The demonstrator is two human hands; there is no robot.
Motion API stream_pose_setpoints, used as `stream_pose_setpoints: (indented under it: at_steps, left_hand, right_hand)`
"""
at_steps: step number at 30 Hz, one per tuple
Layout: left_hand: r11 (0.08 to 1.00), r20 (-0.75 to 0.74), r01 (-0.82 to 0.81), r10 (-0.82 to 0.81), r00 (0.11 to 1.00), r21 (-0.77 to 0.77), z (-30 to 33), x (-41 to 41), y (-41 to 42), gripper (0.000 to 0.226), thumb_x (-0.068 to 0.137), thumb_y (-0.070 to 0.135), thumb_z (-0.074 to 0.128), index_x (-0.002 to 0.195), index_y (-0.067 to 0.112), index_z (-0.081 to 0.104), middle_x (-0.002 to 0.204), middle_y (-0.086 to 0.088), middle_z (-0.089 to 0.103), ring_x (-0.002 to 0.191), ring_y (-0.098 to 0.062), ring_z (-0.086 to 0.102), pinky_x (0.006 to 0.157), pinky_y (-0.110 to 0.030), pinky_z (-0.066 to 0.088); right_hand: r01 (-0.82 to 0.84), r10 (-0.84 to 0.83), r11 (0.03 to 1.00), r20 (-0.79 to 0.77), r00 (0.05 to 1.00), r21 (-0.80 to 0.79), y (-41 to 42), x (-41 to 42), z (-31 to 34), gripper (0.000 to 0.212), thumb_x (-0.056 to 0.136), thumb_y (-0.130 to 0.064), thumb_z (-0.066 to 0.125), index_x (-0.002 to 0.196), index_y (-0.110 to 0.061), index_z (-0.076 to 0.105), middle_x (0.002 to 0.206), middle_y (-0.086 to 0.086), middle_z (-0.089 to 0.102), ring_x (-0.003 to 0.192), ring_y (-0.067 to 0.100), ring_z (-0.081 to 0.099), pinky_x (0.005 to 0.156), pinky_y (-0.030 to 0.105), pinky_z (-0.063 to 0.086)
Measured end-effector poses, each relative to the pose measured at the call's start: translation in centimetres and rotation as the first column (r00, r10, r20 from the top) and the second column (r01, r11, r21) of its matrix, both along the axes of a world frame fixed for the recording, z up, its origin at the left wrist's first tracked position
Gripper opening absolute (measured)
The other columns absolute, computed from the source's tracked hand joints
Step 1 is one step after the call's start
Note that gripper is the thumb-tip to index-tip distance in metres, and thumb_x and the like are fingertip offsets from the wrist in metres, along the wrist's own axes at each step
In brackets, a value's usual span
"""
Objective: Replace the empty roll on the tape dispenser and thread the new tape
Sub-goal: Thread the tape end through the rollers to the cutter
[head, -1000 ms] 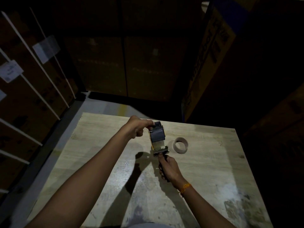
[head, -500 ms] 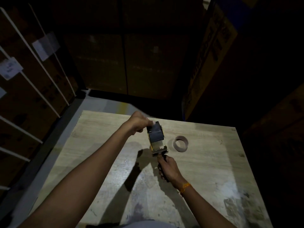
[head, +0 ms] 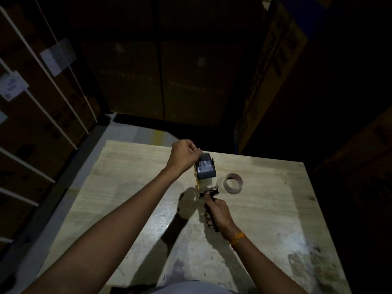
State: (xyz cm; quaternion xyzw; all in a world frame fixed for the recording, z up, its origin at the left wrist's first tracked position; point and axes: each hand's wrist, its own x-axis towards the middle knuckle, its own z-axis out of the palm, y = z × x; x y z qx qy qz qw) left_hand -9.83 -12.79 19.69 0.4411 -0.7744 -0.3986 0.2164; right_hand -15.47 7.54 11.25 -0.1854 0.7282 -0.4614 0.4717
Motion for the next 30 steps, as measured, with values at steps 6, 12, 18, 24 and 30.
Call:
stream_pose_setpoints:
  at_steps: [6, 12, 18, 24, 30]
  left_hand:
    - [0.985, 0.061, 0.138, -0.132, 0.989, -0.102, -0.1, -0.1, -0.7, 0.014, 0.090, 0.017, 0.071, 0.082, 0.006, 0.074, 0.075, -0.010, 0.074, 0.066, -0.019, 0.065, 0.061, -0.027, 0.047]
    - [0.925, 0.208, 0.254, -0.200, 0.958, -0.282, 0.4, 0.2, -1.9, 0.010, 0.096, 0.020, 0.071, 0.093, 0.010, 0.072, 0.080, -0.001, 0.063, 0.067, -0.016, 0.055, 0.060, -0.027, 0.036]
    - [0.941, 0.153, 0.199, -0.162, 0.975, -0.274, -0.1, 0.4, -1.9, 0.014, 0.098, 0.022, 0.070, 0.093, 0.009, 0.070, 0.079, 0.001, 0.064, 0.068, -0.013, 0.058, 0.062, -0.027, 0.040]
    - [0.956, 0.055, 0.165, -0.156, 0.986, -0.242, -1.2, 1.3, -1.0, 0.017, 0.100, 0.025, 0.068, 0.091, 0.010, 0.068, 0.075, 0.003, 0.063, 0.066, -0.013, 0.058, 0.058, -0.028, 0.042]
    - [0.970, 0.050, 0.130, -0.123, 0.991, -0.206, -3.9, 3.1, 1.1, 0.018, 0.098, 0.030, 0.068, 0.089, 0.015, 0.068, 0.077, 0.003, 0.066, 0.073, -0.022, 0.065, 0.065, -0.038, 0.054]
  right_hand:
    - [0.019, -0.019, 1.000, 0.005, 1.000, 0.020, 0.3, 0.2, 0.5, 0.069, 0.086, -0.082, 0.052, 0.050, -0.023, 0.046, 0.049, 0.004, 0.045, 0.039, 0.017, 0.040, 0.044, 0.023, 0.035]
    - [0.022, -0.022, 0.999, 0.005, 1.000, 0.050, 0.8, 0.5, 0.7, 0.075, 0.083, -0.086, 0.051, 0.042, -0.023, 0.043, 0.044, 0.002, 0.043, 0.037, 0.017, 0.042, 0.044, 0.023, 0.037]
    - [0.029, -0.032, 0.997, 0.036, 0.999, 0.077, 1.0, 0.6, 0.4, 0.075, 0.079, -0.089, 0.052, 0.048, -0.021, 0.047, 0.048, 0.005, 0.046, 0.038, 0.018, 0.043, 0.043, 0.023, 0.038]
    - [0.009, -0.007, 0.991, -0.017, 1.000, 0.136, 0.9, 0.1, 0.2, 0.061, 0.080, -0.077, 0.067, 0.061, -0.019, 0.058, 0.052, 0.003, 0.053, 0.041, 0.018, 0.048, 0.045, 0.025, 0.043]
    - [0.022, 0.015, 0.989, -0.244, 0.970, 0.149, 0.7, -0.4, -2.2, 0.031, 0.087, -0.053, 0.071, 0.084, -0.023, 0.071, 0.064, -0.001, 0.067, 0.061, 0.021, 0.063, 0.061, 0.036, 0.049]
